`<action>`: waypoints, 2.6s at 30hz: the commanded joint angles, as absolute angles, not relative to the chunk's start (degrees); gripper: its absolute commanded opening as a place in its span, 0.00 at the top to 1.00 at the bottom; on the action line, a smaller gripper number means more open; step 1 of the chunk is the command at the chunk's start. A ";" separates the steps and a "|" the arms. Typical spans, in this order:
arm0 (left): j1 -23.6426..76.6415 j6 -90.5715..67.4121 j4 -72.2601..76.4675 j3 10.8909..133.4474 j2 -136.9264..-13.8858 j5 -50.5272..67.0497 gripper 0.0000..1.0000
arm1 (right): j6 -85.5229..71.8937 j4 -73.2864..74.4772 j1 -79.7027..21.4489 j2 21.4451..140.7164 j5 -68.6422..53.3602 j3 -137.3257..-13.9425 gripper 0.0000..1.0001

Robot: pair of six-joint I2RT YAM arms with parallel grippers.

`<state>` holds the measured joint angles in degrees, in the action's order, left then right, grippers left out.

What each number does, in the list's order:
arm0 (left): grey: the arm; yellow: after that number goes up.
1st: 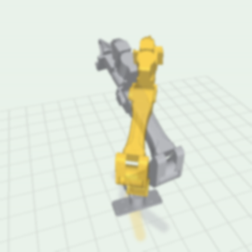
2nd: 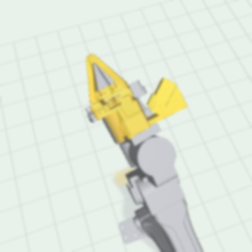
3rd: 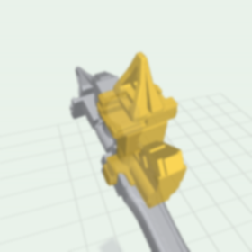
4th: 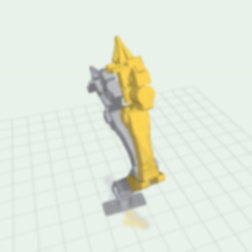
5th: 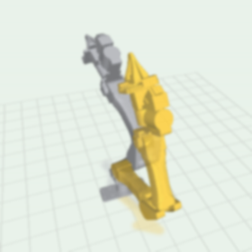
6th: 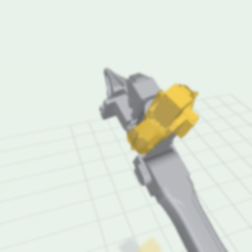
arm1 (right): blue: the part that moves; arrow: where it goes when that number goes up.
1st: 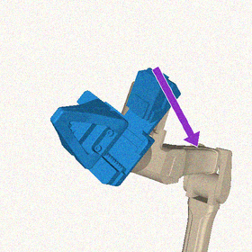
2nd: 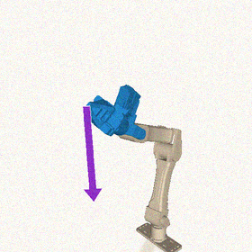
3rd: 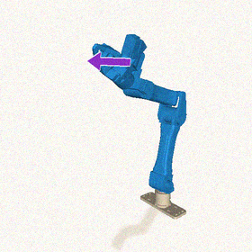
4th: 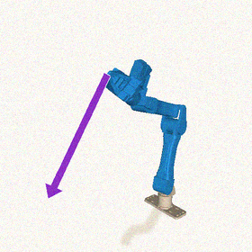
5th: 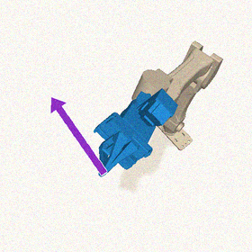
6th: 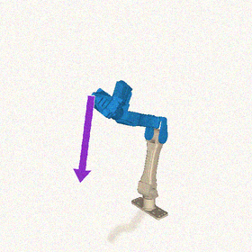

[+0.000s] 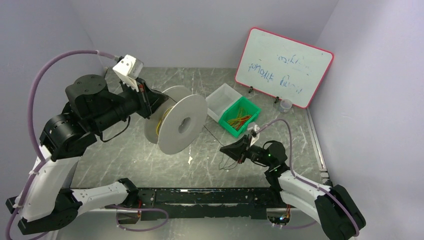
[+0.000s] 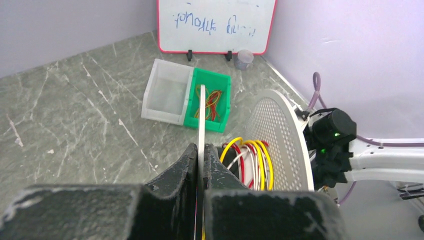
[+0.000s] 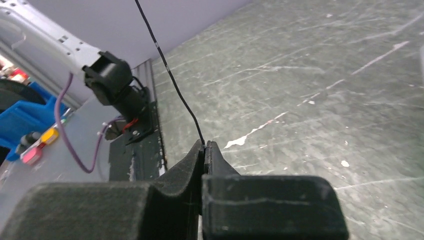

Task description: Wrap the cables

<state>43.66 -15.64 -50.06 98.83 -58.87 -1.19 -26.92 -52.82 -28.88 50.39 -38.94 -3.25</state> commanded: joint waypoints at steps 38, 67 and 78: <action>43.60 -24.63 -39.99 110.83 -63.34 -10.28 0.93 | -29.33 -89.33 -52.84 96.92 -25.92 -6.05 0.89; 43.61 -15.25 -33.17 118.79 -68.20 -23.93 0.93 | -25.28 -53.57 -55.57 61.05 -13.68 2.11 0.82; 43.63 -13.89 -32.19 119.80 -67.53 -25.23 0.93 | -23.72 -34.36 -55.64 42.99 -11.01 1.60 0.94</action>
